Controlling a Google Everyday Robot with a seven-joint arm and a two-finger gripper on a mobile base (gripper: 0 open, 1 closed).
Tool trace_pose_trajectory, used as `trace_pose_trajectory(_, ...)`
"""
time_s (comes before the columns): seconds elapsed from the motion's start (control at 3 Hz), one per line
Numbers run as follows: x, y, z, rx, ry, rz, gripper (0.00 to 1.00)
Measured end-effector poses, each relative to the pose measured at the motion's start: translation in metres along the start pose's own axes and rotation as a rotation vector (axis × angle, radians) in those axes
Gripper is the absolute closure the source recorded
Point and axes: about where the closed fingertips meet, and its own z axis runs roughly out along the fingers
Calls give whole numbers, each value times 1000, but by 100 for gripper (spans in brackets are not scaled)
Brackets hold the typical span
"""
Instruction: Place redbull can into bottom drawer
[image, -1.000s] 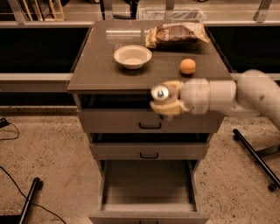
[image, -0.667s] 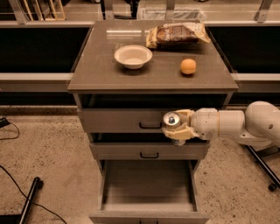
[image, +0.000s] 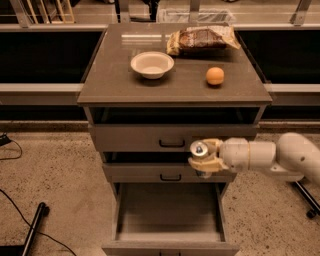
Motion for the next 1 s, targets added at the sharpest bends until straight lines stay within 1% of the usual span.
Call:
trace_pose_trajectory(0.33, 76, 3, -12, -26, -96, 24, 100)
trace_pose_trajectory(0.67, 120, 6, -16, -62, -156, 9, 100)
trace_pose_trajectory(1.0, 121, 8, -14, -70, -164, 10, 100)
